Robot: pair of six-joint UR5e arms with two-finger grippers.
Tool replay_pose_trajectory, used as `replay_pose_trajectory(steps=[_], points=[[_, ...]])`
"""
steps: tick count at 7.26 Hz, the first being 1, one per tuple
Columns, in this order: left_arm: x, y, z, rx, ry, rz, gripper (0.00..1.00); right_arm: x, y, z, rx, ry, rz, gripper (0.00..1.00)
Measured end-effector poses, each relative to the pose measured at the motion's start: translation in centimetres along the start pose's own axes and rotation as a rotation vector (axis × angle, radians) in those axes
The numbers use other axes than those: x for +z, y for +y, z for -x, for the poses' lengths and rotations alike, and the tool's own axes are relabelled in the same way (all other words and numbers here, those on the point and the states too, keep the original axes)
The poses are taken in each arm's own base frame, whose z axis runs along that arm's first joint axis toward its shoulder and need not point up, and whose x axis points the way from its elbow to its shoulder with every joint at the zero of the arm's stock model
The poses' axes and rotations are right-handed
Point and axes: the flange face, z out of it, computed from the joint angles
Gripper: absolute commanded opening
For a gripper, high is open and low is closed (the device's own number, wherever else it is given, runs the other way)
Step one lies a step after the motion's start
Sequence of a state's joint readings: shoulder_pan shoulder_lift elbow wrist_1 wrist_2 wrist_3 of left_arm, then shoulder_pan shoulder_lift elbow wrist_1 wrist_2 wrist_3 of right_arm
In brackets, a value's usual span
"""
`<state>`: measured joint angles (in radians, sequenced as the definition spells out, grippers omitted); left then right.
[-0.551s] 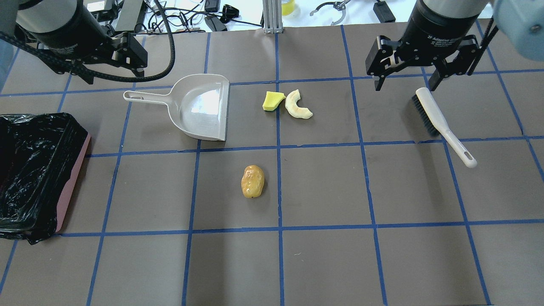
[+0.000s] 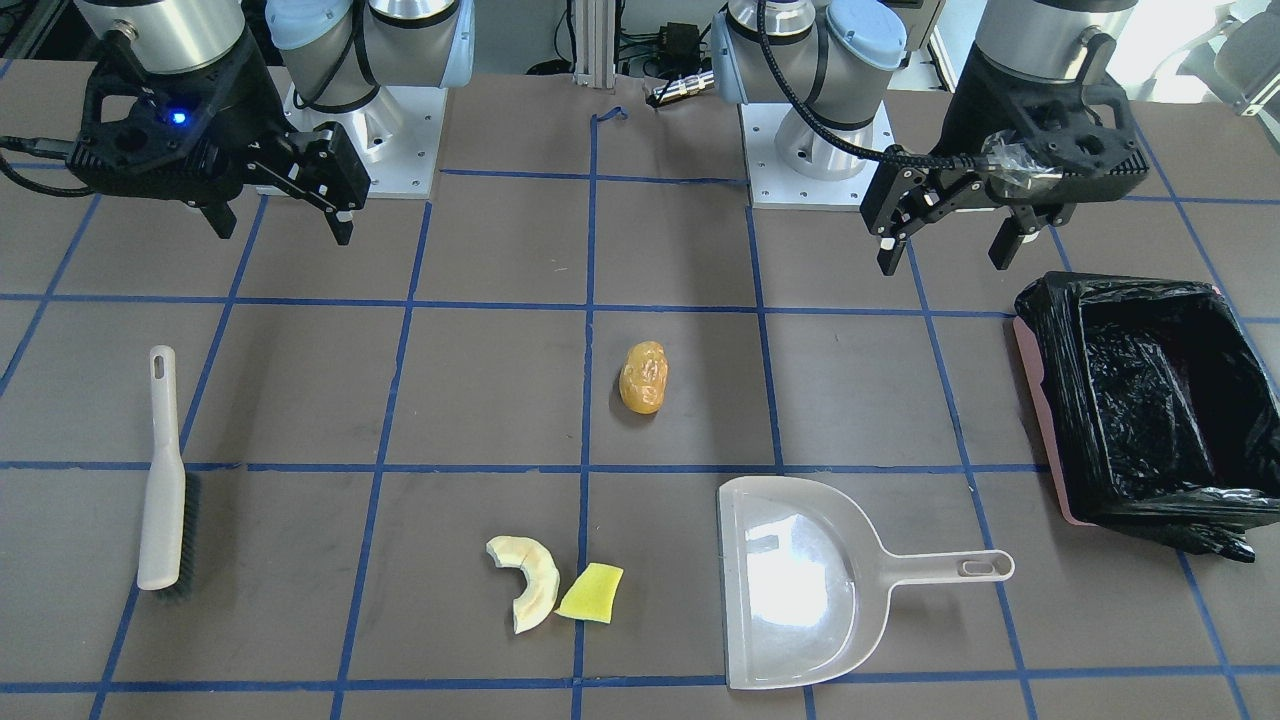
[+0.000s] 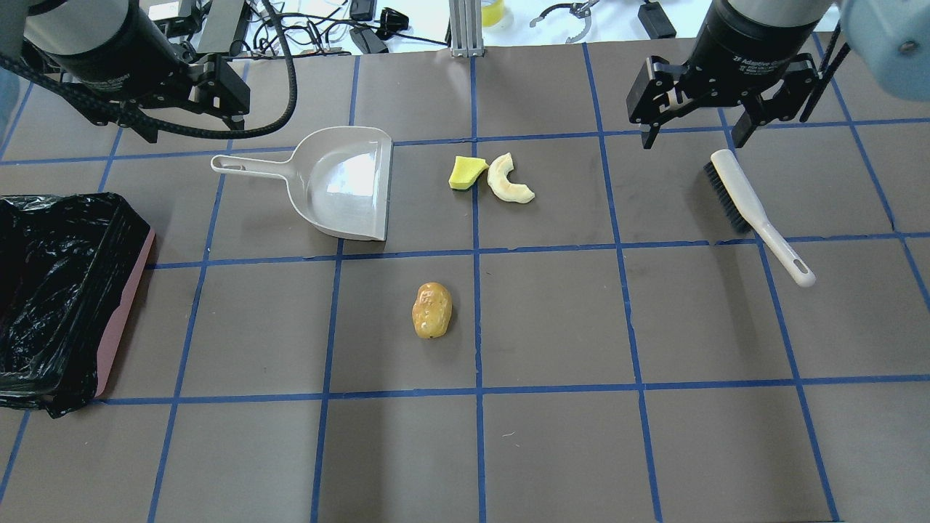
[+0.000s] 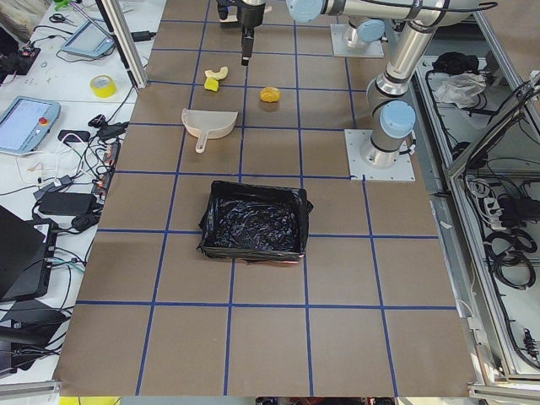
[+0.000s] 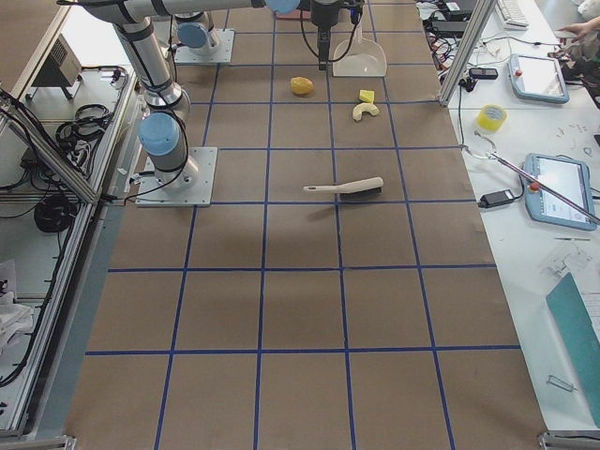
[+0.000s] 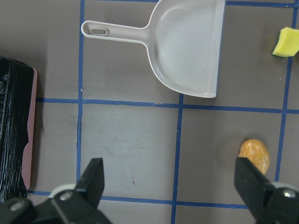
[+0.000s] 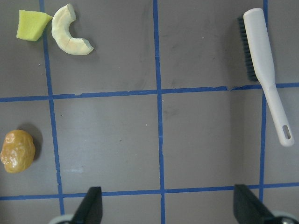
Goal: Sweep and dump trash into bin
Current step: 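Reach the left gripper to the dustpan handle while the right gripper reaches the brush handle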
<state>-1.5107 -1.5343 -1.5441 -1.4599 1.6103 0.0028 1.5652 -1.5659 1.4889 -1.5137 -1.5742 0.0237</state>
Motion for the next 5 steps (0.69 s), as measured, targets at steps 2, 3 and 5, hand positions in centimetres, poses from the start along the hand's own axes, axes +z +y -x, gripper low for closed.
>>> replay_pose_trajectory(steps=[2, 3, 5], points=[[1.1, -0.5, 0.1, -0.001, 0.001, 0.016, 1.00, 2.1, -1.7, -6.5, -0.054, -0.008, 0.035, 1.00], [1.7, -0.9, -0.1, 0.018, 0.004, 0.015, 1.00, 4.1, -2.5, -10.2, -0.082, -0.007, 0.021, 1.00], [5.9, -1.4, -0.2, 0.297, 0.013, 0.065, 1.00, 8.9, -3.2, -16.0, -0.146, 0.026, -0.006, 0.98]])
